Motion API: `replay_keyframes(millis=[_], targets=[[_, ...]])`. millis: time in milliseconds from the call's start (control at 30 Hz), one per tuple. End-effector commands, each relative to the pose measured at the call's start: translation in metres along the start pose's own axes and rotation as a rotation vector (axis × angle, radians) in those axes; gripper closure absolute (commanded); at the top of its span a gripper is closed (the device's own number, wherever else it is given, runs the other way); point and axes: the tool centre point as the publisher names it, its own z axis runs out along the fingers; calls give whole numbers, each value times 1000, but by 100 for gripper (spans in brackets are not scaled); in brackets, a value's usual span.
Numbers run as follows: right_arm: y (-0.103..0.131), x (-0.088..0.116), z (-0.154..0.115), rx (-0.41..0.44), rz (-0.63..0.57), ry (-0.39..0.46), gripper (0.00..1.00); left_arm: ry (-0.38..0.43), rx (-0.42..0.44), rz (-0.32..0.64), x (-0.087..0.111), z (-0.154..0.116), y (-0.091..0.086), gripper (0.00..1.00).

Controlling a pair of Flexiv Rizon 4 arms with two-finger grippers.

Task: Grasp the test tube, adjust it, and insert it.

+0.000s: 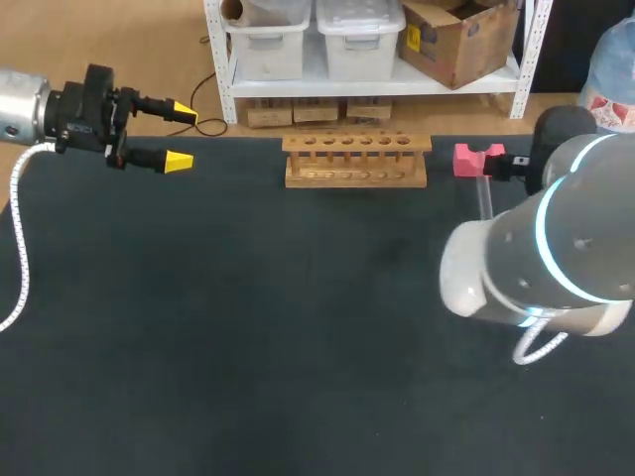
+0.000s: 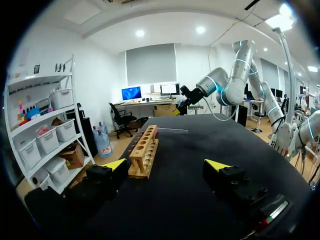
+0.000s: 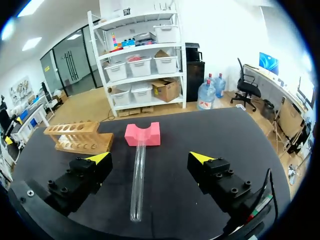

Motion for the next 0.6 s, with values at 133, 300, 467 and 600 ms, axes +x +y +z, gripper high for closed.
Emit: replay_keyframes(millis=[133,300,467,600], targets=[[8,5,12,659,-5,13,0,0,-5,2,0,0,-2,0],[15,14,15,600,2,28,0,0,-5,2,0,0,-2,0],[25,23,16,528,-8,15,0,0,-5,2,0,0,-2,0],[31,31,16,469,-9,12,0,0,-5,2,0,0,-2,0]])
